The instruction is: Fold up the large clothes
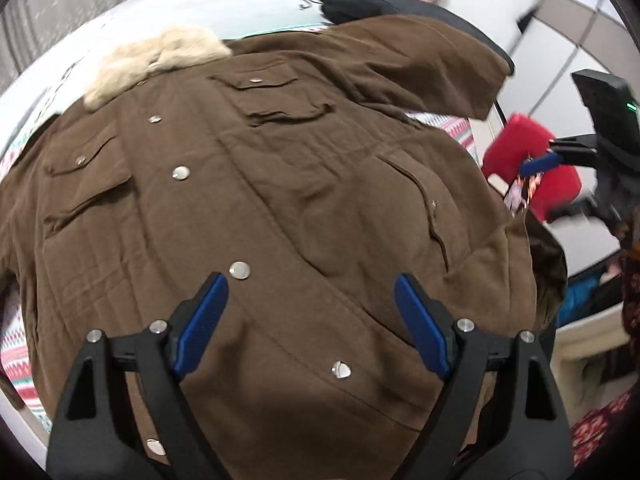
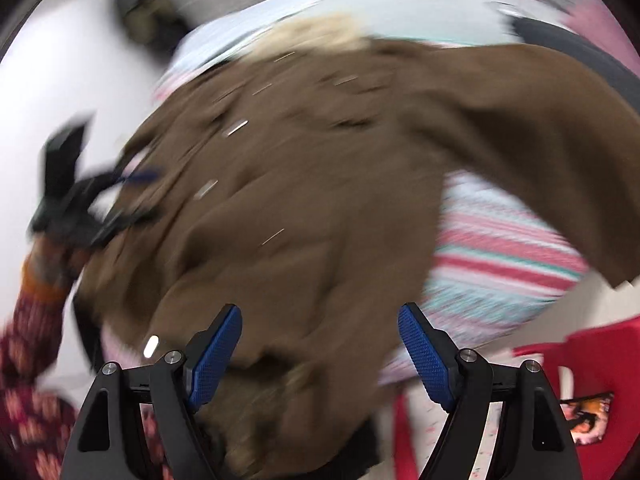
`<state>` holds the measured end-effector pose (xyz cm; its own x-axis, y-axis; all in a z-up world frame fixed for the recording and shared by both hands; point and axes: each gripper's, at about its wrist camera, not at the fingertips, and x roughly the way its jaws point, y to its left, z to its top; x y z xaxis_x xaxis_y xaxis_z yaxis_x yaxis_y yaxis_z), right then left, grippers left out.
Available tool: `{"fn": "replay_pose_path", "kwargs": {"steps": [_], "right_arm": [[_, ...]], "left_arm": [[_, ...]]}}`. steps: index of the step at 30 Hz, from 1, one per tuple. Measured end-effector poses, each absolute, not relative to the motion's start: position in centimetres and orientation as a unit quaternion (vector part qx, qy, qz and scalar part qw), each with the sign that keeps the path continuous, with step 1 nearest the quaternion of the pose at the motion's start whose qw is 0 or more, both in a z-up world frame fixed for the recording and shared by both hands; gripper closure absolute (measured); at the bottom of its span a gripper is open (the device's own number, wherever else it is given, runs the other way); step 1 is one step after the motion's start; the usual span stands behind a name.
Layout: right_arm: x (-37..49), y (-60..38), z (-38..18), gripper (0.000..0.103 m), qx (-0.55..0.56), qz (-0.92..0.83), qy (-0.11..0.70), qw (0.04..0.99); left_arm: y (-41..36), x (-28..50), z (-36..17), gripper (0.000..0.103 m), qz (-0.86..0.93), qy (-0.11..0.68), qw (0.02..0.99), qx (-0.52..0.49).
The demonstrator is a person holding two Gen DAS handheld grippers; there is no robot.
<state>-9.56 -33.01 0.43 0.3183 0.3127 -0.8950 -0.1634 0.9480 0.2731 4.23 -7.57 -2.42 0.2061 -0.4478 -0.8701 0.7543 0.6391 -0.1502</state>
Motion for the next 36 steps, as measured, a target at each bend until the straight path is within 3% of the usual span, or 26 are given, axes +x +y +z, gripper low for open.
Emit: {"fn": "replay_pose_path", "kwargs": {"steps": [5, 6, 7, 8, 10, 15, 20, 23, 24, 26, 27, 28, 29, 30, 36], "right_arm": [[-12.5, -28.5, -1.8, 0.023, -0.044, 0.156, 0.571, 0.804], [-12.7, -28.4, -2.6, 0.047, -0.056, 0.141, 0.577, 0.803], [-12.7, -28.3, -3.5, 0.101, -0.057, 0.132, 0.586, 0.797], [-12.7, -28.3, -4.1, 0.098, -0.047, 0.126, 0.600, 0.789], [-13.7, -28.4, -2.5, 0.099, -0.049, 0.117, 0.578, 0.806], [-21.2, -29.2, 6.8, 0.100, -0.100, 0.112, 0.490, 0.859], [-25.9, -30.0, 3.5, 0.100, -0.148, 0.099, 0.585, 0.791], [-27.2, -30.6, 1.9, 0.099, -0.146, 0.093, 0.612, 0.772], [-27.0, -30.8, 2.2, 0.098, -0.125, 0.092, 0.605, 0.781], [-26.0, -31.3, 2.8, 0.087, -0.086, 0.090, 0.587, 0.800], [-25.2, -31.5, 3.2, 0.071, -0.066, 0.086, 0.576, 0.810], [-24.2, -31.7, 3.2, 0.048, -0.054, 0.082, 0.569, 0.816], [-22.9, -31.8, 3.3, 0.038, -0.043, 0.075, 0.560, 0.824], [-21.7, -31.9, 3.3, 0.034, -0.035, 0.071, 0.549, 0.832], [-16.0, -32.5, 1.5, 0.034, 0.032, 0.084, 0.554, 0.828]], "left_arm": [[-7.9, 4.2, -2.7, 0.018, -0.403, 0.492, 0.757, 0.148], [-7.9, 4.3, -2.8, 0.018, -0.404, 0.492, 0.758, 0.143], [-8.0, 4.4, -3.0, 0.018, -0.404, 0.493, 0.758, 0.139], [-8.1, 4.5, -3.0, 0.018, -0.405, 0.494, 0.757, 0.135], [-8.1, 4.5, -2.7, 0.018, -0.407, 0.494, 0.758, 0.125], [-8.3, 3.7, -1.4, 0.018, -0.452, 0.479, 0.748, 0.079], [-11.4, 1.2, -4.6, 0.018, -0.504, 0.519, 0.685, 0.086], [-13.3, -2.8, -9.2, 0.018, -0.520, 0.571, 0.617, 0.149], [-13.1, -4.0, -9.4, 0.018, -0.516, 0.551, 0.632, 0.175], [-12.2, -5.5, -8.7, 0.018, -0.524, 0.530, 0.638, 0.192], [-11.0, -5.9, -7.8, 0.018, -0.528, 0.540, 0.633, 0.172], [-9.8, -6.0, -7.0, 0.018, -0.528, 0.546, 0.632, 0.151], [-8.4, -6.1, -6.0, 0.018, -0.525, 0.546, 0.638, 0.136], [-6.7, -6.1, -4.9, 0.018, -0.517, 0.537, 0.654, 0.127], [6.5, -3.6, -0.2, 0.018, -0.362, 0.510, 0.777, 0.070]]}}
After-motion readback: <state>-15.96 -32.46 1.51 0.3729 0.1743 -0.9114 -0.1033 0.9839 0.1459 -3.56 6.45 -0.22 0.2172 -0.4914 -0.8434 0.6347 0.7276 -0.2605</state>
